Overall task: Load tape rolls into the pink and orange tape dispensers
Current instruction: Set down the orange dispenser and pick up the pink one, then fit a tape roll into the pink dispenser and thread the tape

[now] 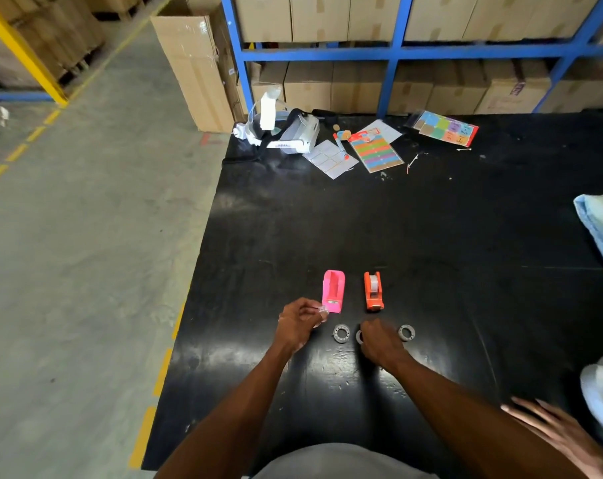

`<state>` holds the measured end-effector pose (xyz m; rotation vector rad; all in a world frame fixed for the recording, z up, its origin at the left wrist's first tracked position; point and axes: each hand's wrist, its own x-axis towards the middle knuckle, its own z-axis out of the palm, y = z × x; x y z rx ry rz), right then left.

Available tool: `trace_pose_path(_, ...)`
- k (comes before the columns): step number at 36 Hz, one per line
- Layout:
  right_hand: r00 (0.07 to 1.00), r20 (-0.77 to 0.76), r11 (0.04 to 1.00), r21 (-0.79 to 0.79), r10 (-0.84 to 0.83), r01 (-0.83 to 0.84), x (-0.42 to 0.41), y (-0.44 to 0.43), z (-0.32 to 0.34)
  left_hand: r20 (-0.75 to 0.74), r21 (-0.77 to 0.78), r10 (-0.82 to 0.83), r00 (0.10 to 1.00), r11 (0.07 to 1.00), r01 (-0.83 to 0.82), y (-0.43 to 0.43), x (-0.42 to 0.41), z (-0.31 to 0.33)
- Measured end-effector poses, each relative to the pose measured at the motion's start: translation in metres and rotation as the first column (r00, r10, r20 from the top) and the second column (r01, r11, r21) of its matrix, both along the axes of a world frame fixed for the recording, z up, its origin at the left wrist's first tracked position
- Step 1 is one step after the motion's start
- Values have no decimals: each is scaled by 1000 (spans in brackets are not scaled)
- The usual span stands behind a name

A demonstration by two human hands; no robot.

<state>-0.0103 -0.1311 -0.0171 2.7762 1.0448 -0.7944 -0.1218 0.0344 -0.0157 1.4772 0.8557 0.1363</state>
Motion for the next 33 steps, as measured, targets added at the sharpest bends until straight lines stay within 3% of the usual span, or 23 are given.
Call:
trace_pose_path(6,1000,5,1000,-14,-4,4,3,5,-4,-12,-25,2,1000,1000,-2,6,1,-7)
trace_pose_path(12,977,163,985,81,136,-151,0,19,-5,-30,-26,7,1000,1000,-7,9,-2,-16)
trace_pose_path(21,961,90,960,87,260,-268,-6,29,-28,-58,-56,25,998,998,-29,12,-10,-15)
trace_pose_path(26,986,-92,947,306,136,-102,2,23,-18,-66,-40,-21,998,999,18,15,-13,-11)
trace_pose_path(30,934,-353,874,468,46,134,8,19,-4,-30,-54,-57,998,997,55,12,-12,-7)
trace_pose_path(33,911,-409,812,546,44,206,10,18,9,-14,-42,-99,995,994,99,6,-8,-2)
